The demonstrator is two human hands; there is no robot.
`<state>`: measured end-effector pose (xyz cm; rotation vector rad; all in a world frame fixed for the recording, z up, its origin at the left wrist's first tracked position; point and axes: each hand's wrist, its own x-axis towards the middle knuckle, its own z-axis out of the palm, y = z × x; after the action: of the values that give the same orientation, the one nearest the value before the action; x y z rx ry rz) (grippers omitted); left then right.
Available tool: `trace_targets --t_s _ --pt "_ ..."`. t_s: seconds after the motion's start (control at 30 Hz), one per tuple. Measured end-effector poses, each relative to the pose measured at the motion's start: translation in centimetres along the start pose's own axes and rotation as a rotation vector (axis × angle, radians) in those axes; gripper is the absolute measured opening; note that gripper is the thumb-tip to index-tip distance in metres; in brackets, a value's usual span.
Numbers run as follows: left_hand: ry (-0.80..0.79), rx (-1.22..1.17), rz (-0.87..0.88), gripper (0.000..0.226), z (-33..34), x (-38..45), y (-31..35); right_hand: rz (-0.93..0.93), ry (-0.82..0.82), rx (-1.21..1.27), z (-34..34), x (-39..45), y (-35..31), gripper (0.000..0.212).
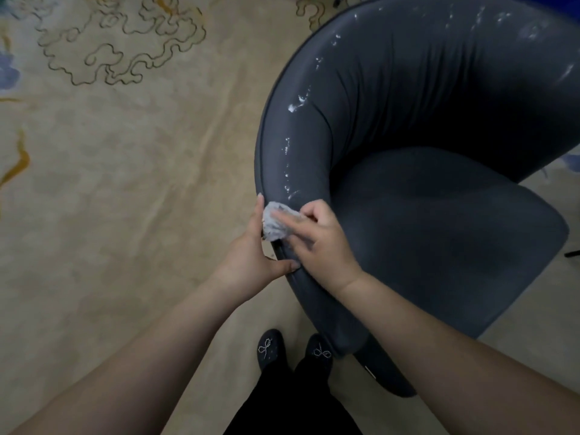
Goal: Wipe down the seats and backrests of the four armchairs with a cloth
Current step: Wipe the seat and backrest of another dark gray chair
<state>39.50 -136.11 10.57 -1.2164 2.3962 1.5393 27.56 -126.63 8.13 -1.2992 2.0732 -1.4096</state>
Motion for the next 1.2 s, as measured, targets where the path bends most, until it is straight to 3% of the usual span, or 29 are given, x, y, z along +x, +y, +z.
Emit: trace_targets --t_s 0.03,0.17,0.23,0.37,0.53,0.7,0.87,1.0,1.07,1.2 --pt "-0.006 -0.006 -0.007 0.13 -0.1 0.1 0.0 -0.009 -0.011 -0.041 -0.2 0.7 0.4 0.05" --pt "-0.034 -0.025 -0.021 0.13 -0.7 0.3 0.2 0.302 0.139 0.05 -1.0 4.3 1.1 0.046" --pt "-0.031 -0.039 -0.017 0.128 -0.9 0.7 0.2 0.275 0.174 0.086 -0.8 4.4 0.7 0.046" --pt "-0.047 -0.078 -0.008 0.129 -1.7 2.1 0.1 0.091 0.045 -0.05 0.3 3.6 0.1 0.049" --pt "-0.095 -0.097 0.041 0.126 -3.8 4.8 0.6 0.372 0.269 0.034 0.5 6.6 0.6 0.045" --pt "-0.17 -0.042 0.075 0.124 -6.2 7.3 1.1 0.172 0.187 -0.096 2.1 8.0 -0.3 0.049" --pt "-0.254 -0.001 0.09 0.124 -7.9 9.1 1.8 0.385 0.401 -0.093 2.2 10.3 0.2 0.047" --pt "-0.275 0.027 0.137 0.123 -8.7 10.6 2.0 0.272 0.341 -0.075 3.3 9.3 -0.3 0.055" --pt "-0.298 0.034 0.154 0.123 -9.1 11.2 2.0 0.33 0.357 -0.097 2.9 10.6 0.2 0.053" --pt "-0.32 0.061 0.177 0.123 -9.9 12.6 2.3 0.536 0.588 -0.006 2.4 13.5 0.9 0.042"
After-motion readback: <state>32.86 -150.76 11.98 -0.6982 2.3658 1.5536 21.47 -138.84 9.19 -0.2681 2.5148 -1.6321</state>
